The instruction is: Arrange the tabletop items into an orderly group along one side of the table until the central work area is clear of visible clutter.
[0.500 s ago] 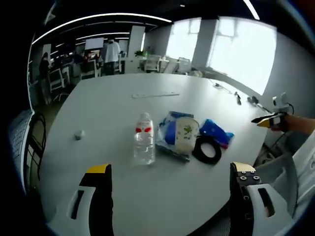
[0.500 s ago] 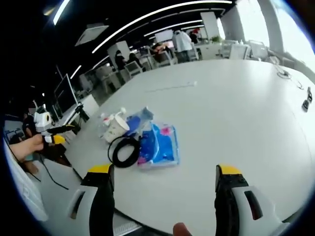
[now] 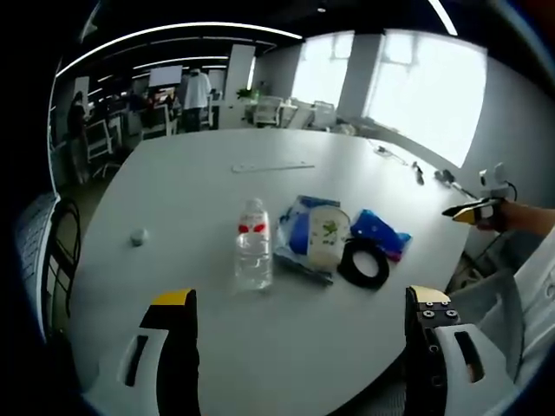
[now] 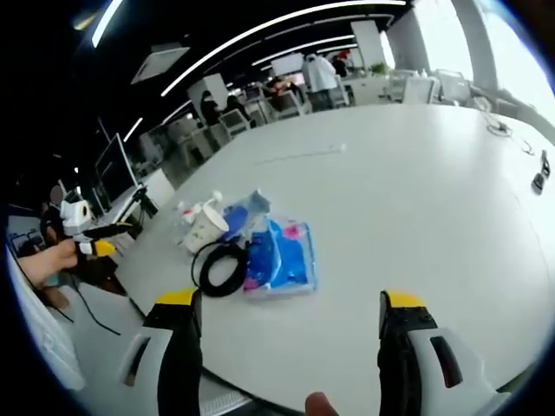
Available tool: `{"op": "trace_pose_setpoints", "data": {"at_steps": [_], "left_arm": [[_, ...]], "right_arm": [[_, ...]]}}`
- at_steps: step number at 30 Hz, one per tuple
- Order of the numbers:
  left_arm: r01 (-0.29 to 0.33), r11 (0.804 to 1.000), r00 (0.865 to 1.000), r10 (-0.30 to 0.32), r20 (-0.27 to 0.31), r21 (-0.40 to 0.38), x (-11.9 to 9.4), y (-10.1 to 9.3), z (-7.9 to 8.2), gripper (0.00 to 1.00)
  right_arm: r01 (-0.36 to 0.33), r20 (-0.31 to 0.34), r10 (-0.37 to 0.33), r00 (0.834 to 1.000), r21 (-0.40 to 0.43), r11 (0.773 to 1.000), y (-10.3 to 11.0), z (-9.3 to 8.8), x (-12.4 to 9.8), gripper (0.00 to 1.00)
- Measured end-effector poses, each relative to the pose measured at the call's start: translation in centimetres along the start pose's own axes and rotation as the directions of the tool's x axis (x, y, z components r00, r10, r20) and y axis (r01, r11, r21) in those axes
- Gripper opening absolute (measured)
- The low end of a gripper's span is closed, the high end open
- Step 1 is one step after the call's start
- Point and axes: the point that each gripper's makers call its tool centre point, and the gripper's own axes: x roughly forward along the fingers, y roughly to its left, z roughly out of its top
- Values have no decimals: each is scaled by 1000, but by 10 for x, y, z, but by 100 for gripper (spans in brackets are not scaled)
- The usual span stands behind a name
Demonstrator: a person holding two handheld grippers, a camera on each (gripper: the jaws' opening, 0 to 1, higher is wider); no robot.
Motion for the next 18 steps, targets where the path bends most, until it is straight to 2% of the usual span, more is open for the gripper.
{"op": "trace_pose_setpoints", "data": {"at_steps": [18], "left_arm": [[9, 1000, 1000, -9, -5, -5, 3, -1, 0, 96]], "right_arm": [[0, -5, 0, 1000, 5, 1000, 2, -1, 1, 81]]}}
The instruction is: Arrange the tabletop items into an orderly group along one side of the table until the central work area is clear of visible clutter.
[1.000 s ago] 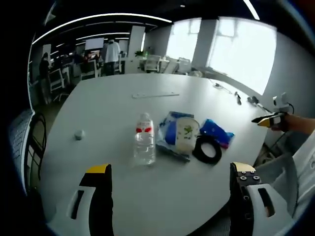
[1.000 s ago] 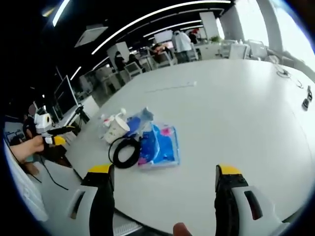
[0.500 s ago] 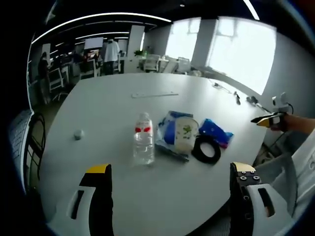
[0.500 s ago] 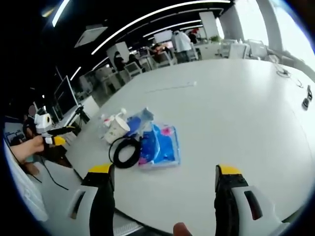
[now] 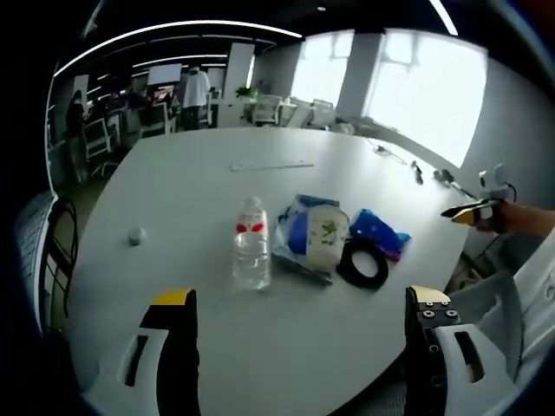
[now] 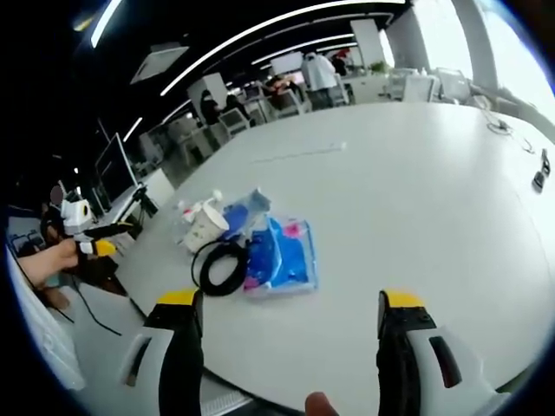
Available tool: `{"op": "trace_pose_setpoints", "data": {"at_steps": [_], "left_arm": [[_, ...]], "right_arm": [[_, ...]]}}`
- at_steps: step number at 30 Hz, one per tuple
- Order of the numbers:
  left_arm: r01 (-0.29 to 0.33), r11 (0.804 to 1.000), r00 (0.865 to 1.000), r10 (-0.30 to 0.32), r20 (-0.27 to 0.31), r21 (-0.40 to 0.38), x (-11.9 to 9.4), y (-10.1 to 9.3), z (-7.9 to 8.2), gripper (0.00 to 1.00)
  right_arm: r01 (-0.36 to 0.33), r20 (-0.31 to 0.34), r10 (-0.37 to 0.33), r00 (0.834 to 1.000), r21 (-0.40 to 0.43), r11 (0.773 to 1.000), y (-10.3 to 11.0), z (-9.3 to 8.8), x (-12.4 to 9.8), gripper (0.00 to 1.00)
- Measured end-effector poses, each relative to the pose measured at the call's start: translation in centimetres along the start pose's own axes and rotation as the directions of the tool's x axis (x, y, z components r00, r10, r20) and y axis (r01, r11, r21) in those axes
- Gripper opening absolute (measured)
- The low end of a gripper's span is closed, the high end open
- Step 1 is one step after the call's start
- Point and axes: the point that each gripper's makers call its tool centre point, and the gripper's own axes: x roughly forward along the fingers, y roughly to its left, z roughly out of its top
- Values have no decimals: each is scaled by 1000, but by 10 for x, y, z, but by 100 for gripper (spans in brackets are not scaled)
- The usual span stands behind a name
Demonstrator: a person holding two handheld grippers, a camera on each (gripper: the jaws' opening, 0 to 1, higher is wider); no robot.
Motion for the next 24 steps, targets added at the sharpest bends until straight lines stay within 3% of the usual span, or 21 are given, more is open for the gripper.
{"op": "trace_pose_setpoints", "data": {"at_steps": [24], "left_arm": [[23, 1000, 1000, -23, -5, -16, 9, -5, 0, 96]], "right_arm": [[-20, -9, 20, 1000, -10, 1000, 10, 0, 7, 79]]}}
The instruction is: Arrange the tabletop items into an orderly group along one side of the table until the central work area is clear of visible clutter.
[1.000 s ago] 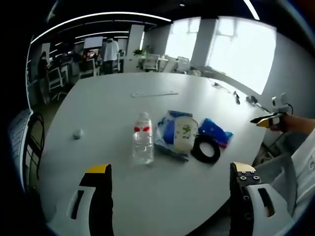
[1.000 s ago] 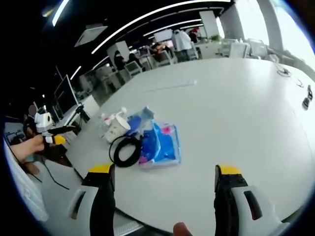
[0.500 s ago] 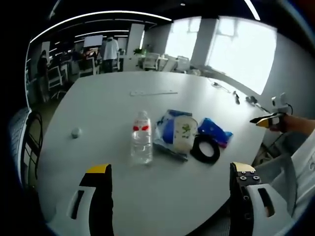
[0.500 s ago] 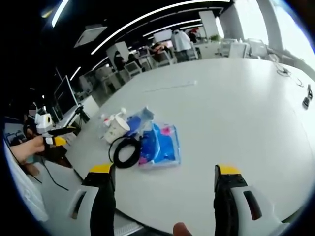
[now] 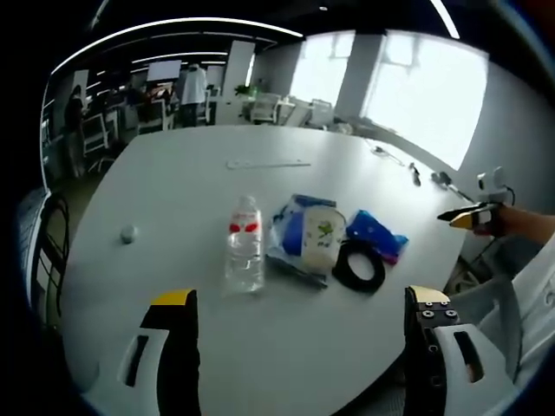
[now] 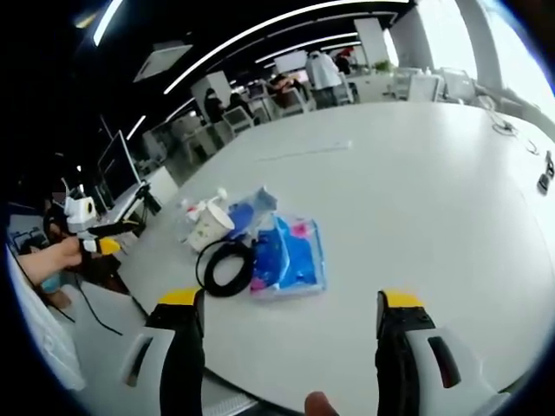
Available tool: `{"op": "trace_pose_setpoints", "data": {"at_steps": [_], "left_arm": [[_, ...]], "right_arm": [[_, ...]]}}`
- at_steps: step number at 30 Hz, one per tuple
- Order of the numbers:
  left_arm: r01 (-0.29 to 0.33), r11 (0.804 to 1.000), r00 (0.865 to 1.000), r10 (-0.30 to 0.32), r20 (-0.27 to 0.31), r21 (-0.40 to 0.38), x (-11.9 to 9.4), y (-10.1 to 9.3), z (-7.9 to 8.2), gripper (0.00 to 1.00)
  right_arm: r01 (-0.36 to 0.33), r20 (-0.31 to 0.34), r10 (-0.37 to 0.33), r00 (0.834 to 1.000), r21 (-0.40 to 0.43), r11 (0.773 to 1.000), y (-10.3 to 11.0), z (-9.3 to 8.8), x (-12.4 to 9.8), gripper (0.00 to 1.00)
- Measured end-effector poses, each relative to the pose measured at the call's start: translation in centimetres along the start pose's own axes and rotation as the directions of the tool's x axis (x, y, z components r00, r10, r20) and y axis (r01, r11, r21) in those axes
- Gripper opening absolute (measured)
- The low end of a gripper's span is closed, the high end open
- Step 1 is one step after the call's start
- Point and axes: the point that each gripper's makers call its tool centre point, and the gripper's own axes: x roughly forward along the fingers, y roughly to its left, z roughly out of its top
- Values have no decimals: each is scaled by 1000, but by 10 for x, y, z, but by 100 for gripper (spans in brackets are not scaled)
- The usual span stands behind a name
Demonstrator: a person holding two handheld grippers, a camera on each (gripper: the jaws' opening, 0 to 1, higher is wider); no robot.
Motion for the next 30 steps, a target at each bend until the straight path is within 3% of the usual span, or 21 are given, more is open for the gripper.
{"op": "trace_pose_setpoints", "data": {"at_steps": [30], "left_arm": [[24, 1000, 1000, -24, -14, -2, 11, -7, -1, 95]], "right_arm": [[-34, 3, 34, 999, 19, 999, 12, 3, 13, 76]]}}
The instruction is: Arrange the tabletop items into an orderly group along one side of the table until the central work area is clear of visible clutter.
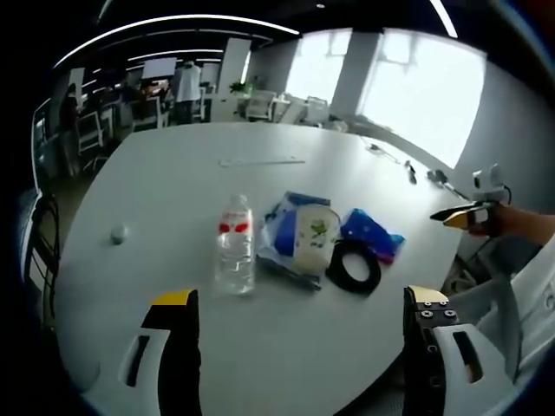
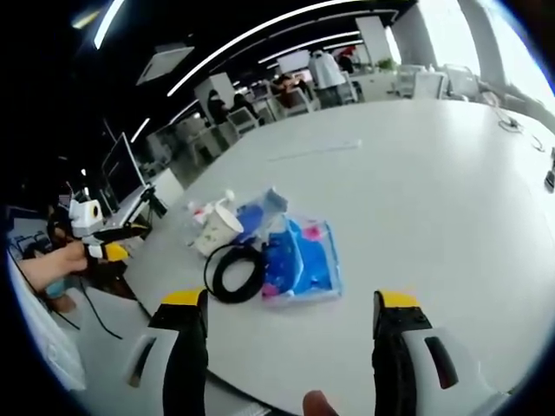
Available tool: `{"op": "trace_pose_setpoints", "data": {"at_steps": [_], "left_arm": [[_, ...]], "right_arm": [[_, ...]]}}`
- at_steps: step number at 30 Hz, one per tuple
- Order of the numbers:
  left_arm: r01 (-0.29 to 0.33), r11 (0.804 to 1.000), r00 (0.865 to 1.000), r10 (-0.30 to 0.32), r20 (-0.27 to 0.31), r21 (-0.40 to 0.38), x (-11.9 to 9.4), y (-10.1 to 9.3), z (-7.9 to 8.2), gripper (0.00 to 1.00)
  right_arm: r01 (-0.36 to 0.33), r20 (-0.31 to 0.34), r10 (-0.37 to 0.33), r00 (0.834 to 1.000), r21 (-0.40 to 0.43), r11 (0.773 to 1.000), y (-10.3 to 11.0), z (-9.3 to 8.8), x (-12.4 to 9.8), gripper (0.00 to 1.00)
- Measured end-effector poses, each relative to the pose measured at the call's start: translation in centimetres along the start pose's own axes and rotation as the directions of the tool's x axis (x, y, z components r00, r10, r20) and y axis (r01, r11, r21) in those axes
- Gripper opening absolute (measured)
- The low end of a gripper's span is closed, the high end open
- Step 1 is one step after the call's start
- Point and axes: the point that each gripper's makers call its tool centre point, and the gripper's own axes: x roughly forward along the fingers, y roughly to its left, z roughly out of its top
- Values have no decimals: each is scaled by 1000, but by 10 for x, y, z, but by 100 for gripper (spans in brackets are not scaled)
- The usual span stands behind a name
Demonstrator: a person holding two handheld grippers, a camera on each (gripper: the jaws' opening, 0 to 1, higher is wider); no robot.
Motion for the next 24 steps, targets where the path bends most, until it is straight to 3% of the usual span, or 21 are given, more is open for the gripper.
{"op": "trace_pose_setpoints", "data": {"at_steps": [24], "left_arm": [[29, 1000, 999, -29, -17, 4, 16, -3, 4, 94]], "right_arm": [[-37, 4, 36, 999, 17, 999, 14, 11, 12, 75]]}}
